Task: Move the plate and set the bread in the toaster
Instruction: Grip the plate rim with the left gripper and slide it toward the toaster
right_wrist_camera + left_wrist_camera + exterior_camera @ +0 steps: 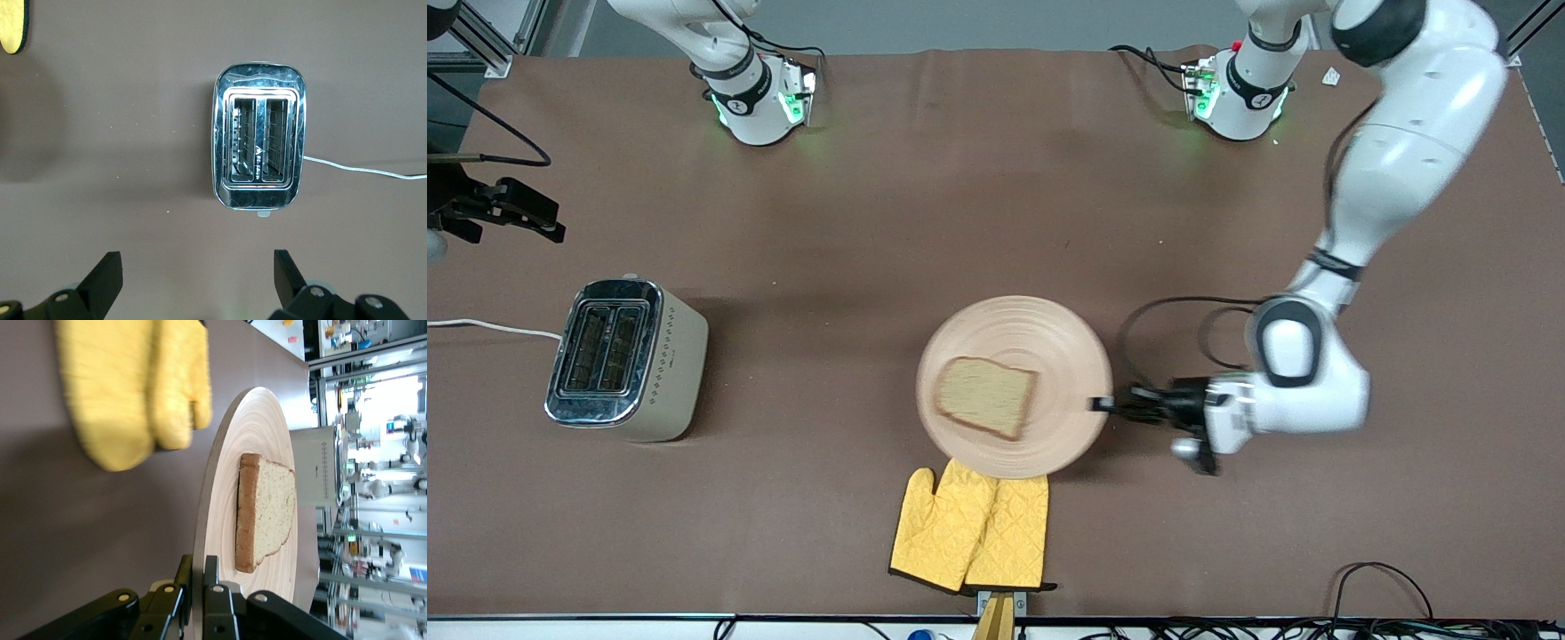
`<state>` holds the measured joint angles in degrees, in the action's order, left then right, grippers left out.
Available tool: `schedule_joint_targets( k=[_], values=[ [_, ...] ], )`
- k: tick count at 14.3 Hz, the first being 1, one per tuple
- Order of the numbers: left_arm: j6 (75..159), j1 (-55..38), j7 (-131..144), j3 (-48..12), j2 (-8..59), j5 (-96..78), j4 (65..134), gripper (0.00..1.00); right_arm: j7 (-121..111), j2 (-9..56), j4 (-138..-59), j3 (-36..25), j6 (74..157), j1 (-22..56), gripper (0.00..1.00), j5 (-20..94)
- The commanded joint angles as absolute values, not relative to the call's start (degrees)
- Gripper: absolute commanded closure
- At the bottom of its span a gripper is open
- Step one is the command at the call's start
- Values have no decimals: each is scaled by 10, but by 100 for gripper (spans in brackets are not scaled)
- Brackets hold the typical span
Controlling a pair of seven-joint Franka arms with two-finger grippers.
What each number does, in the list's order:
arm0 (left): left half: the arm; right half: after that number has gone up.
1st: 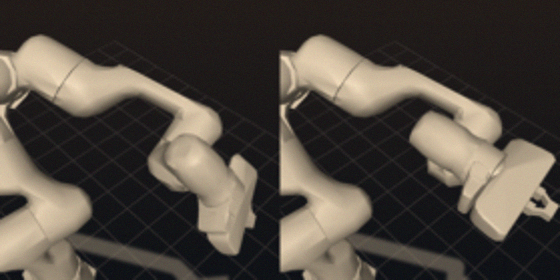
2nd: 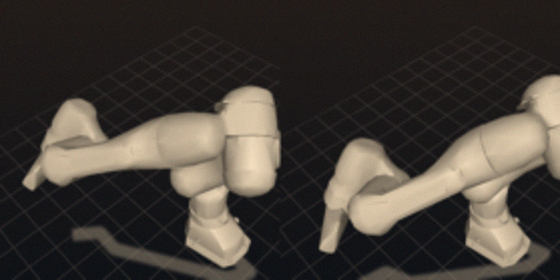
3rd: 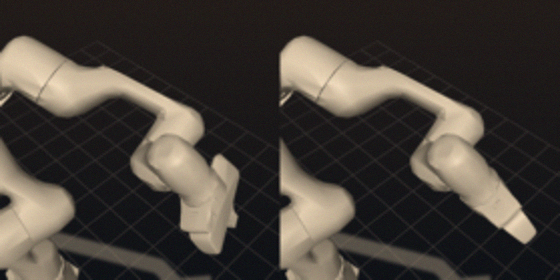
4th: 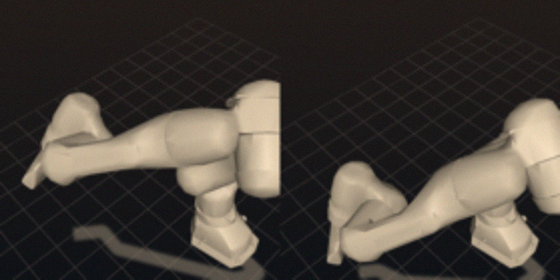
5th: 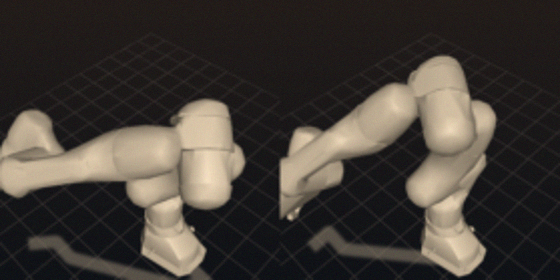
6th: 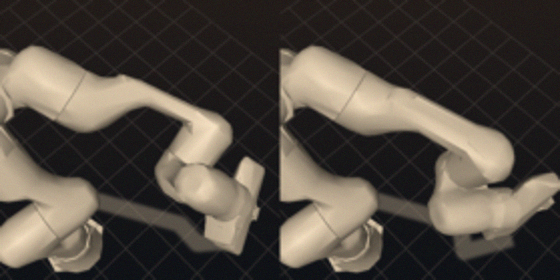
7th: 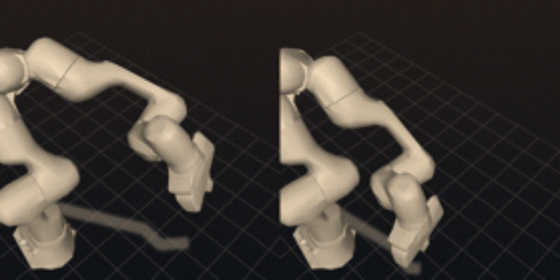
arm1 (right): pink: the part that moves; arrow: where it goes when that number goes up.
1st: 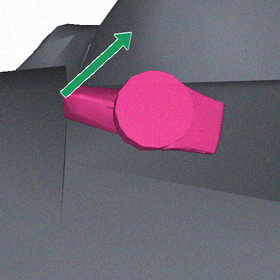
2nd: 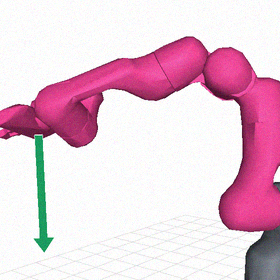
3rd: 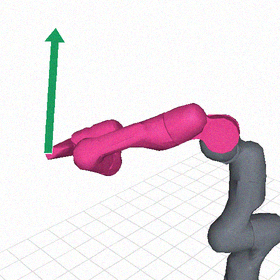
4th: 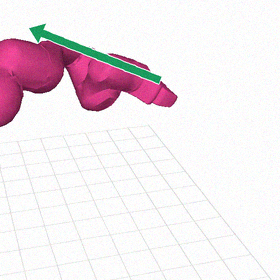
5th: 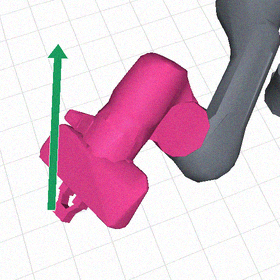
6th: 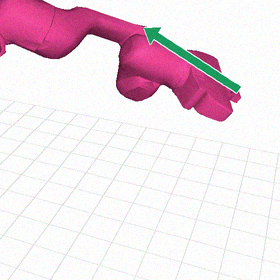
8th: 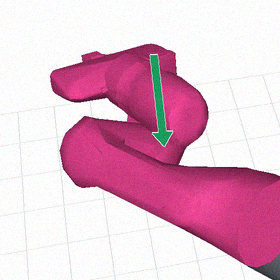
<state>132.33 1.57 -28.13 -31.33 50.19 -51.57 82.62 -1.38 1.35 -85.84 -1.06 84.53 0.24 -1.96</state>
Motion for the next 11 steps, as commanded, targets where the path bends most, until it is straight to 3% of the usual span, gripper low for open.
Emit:
schedule_joint_targets(
  k=[1, 7, 8, 9, 10, 11],
  values=[
    [1411, -64, -278, -311, 528, -592, 824, 100, -18, 10, -855, -11, 843, -2, 0, -15],
    [1493, -160, -288, -310, 598, -617, 802, 99, -11, 10, -859, -14, 841, -4, 0, -13],
    [1493, -161, -287, -310, 599, -617, 802, 91, -10, 11, -865, -14, 841, -5, 0, -9],
    [1493, -159, -280, -310, 598, -618, 802, 54, -9, 11, -884, -15, 849, -5, 0, 20],
    [1493, -155, -275, -310, 593, -620, 802, 2, -1, 10, -909, -16, 873, -5, 0, 37],
    [1492, -148, -257, -310, 590, -620, 802, 0, 2, 11, -940, -15, 903, -5, 0, 42]
  ],
)
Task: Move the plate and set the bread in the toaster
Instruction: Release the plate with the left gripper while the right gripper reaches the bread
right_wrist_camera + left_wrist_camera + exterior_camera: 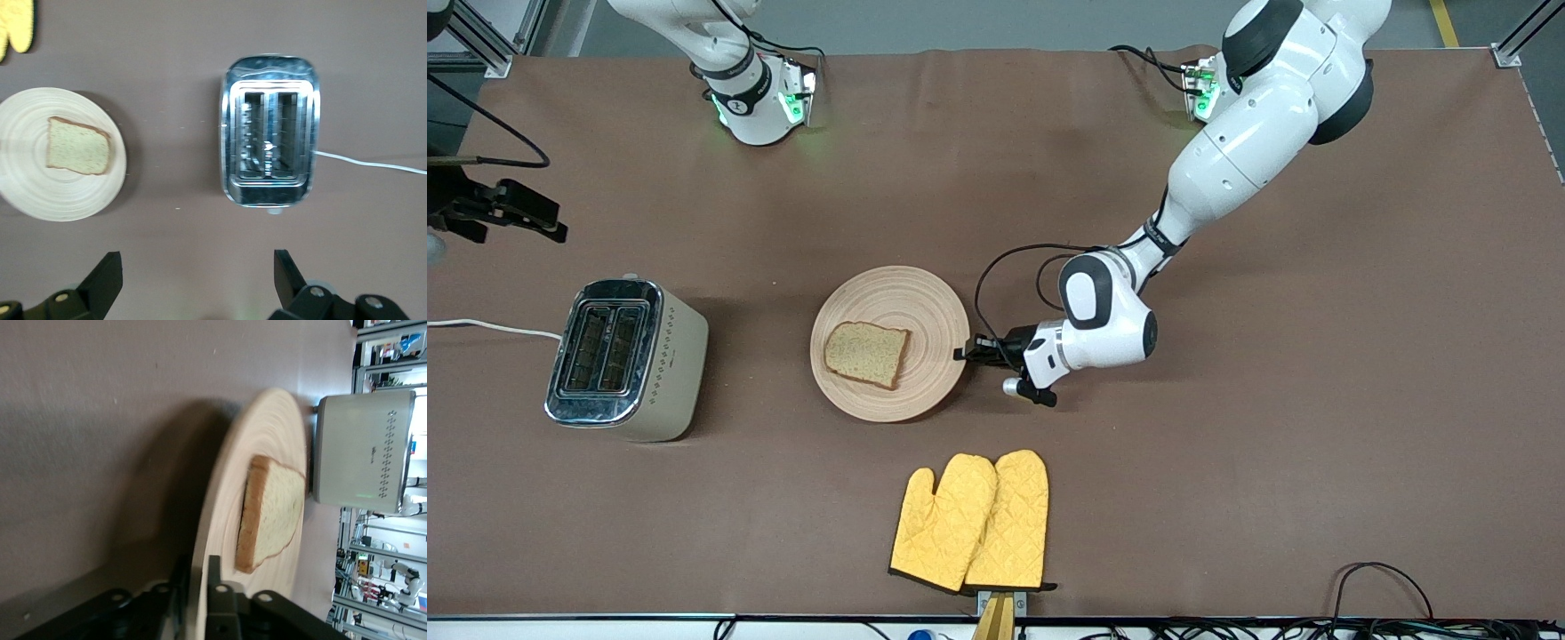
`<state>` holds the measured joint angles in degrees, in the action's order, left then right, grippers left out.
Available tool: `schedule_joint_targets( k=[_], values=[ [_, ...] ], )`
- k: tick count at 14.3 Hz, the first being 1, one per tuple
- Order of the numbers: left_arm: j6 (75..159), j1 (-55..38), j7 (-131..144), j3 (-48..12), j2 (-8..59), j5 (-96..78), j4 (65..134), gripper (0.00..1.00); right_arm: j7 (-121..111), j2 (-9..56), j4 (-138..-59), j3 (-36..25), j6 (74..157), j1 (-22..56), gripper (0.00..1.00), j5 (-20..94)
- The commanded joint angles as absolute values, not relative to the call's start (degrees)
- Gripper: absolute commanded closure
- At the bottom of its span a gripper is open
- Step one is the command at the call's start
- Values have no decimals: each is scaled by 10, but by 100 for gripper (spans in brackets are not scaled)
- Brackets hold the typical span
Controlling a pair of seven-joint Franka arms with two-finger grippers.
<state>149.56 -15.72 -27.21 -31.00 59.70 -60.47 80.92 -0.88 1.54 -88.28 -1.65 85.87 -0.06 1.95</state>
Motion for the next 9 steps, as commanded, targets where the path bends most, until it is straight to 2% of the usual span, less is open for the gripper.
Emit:
schedule_joint_targets(
  k=[1, 5, 9],
  values=[
    [1486, -139, -240, -309, 578, -611, 802, 0, 2, 11, -976, -15, 936, -4, 0, 44],
    [1347, -34, -180, -308, 556, -485, 795, 0, 3, 21, -1116, -12, 1082, 16, 0, 90],
    [1131, 72, -111, -310, 550, -291, 714, 0, 92, 81, -1133, -12, 1152, 94, 0, 98]
  ],
)
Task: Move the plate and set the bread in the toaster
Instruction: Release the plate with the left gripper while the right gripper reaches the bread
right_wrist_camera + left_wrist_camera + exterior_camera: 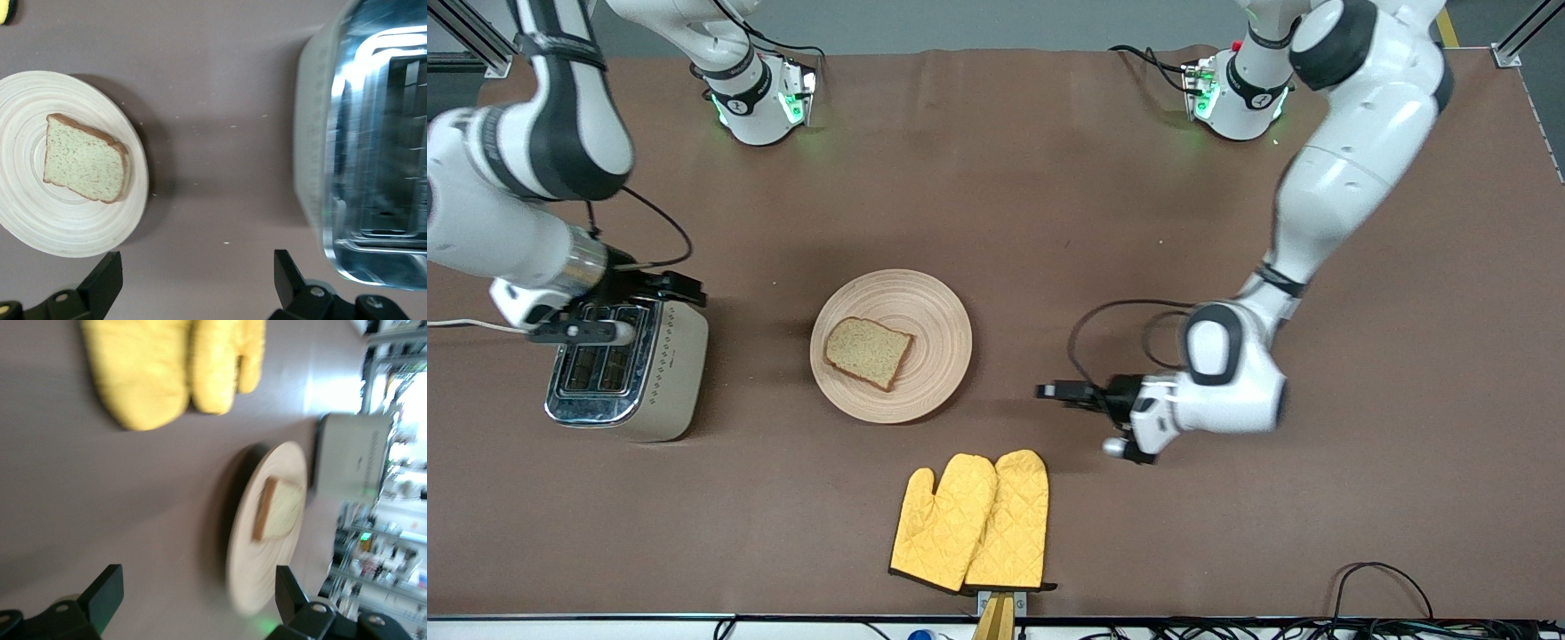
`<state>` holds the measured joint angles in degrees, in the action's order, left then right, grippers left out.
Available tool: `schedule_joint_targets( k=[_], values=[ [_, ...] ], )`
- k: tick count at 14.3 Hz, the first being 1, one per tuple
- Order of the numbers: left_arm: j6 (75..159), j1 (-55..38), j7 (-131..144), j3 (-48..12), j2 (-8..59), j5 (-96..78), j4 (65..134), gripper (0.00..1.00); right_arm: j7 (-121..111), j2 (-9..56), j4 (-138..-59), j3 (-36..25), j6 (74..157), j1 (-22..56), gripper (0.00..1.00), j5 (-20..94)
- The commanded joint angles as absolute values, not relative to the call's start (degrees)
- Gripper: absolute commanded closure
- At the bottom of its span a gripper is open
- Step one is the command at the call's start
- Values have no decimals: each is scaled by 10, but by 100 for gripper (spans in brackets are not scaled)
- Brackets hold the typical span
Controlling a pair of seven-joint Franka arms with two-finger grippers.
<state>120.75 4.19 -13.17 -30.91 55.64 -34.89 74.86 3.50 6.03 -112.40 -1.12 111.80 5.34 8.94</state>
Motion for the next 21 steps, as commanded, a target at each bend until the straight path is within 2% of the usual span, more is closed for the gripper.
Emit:
schedule_joint_targets(
  k=[1, 3, 5, 7, 10, 16, 17, 21],
  values=[
    [1094, 91, -111, -309, 549, -260, 701, 0, 111, 103, -1134, -12, 1177, 109, 0, 98],
    [1027, 122, -117, -311, 537, -159, 663, 0, 117, 147, -1138, -12, 1237, 126, 0, 98],
    [1002, 139, -127, -310, 501, -71, 655, 0, 143, 171, -1140, -12, 1259, 142, 7, 98],
    [978, 145, -120, -309, 445, -21, 655, 0, 168, 189, -1137, -12, 1264, 163, 31, 98],
    [920, 135, -106, -288, 323, 86, 657, 0, 168, 203, -1135, -12, 1276, 169, 48, 98],
    [829, 154, -35, -288, 186, 91, 662, 0, 169, 229, -1135, -11, 1302, 185, 50, 99],
    [821, 163, -16, -289, 158, 86, 684, 0, 170, 235, -1135, -11, 1307, 187, 50, 100],
    [847, 171, -8, -290, 96, 63, 739, 0, 173, 245, -1135, -11, 1317, 192, 51, 104]
  ],
)
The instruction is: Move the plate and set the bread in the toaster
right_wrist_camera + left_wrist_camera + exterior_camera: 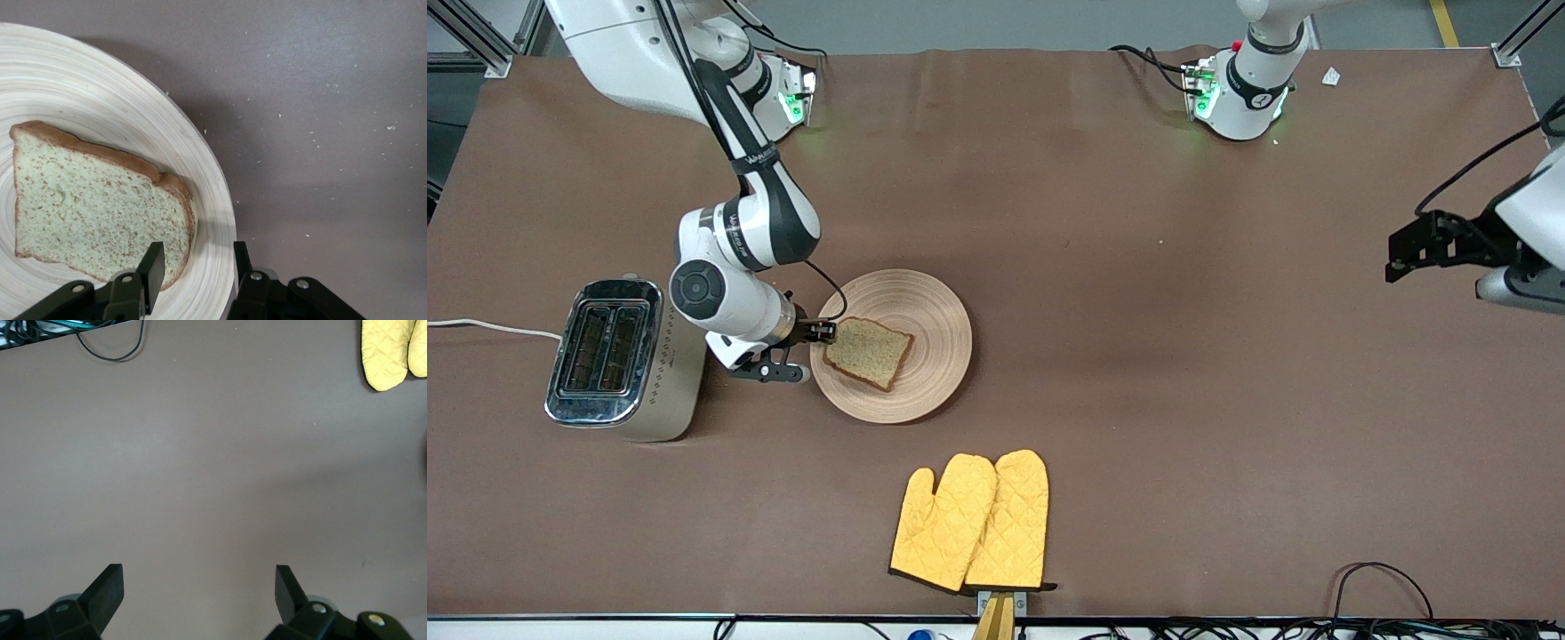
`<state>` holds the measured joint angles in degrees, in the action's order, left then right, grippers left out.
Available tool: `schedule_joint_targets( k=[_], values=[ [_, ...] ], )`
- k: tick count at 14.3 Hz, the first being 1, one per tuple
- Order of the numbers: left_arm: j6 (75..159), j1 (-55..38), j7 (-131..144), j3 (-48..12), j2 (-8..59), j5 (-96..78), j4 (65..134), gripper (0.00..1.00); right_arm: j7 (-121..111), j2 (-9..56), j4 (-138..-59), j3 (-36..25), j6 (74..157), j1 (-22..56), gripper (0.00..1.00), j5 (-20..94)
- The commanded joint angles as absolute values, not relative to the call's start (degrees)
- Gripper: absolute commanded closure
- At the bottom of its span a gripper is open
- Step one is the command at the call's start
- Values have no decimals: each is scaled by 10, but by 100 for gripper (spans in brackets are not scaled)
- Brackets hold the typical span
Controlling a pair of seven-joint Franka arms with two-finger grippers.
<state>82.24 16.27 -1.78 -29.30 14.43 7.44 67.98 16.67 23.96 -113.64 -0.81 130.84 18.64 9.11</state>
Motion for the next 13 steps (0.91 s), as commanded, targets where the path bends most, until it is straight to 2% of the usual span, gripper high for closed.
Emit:
schedule_joint_targets(
  k=[1, 4, 9, 13],
  values=[
    [862, 176, -4, -290, 79, 60, 764, 0, 173, 248, -1135, -11, 1324, 197, 51, 104],
    [903, 213, -13, -290, 35, 11, 836, 0, 176, 257, -1135, -11, 1333, 205, 52, 121],
    [897, 193, -9, -280, 8, 8, 852, 0, 176, 261, -1135, -11, 1339, 206, 53, 125],
    [901, 56, -4, -132, -14, 3, 882, 0, 176, 271, -1136, -11, 1346, 204, 54, 125]
  ],
)
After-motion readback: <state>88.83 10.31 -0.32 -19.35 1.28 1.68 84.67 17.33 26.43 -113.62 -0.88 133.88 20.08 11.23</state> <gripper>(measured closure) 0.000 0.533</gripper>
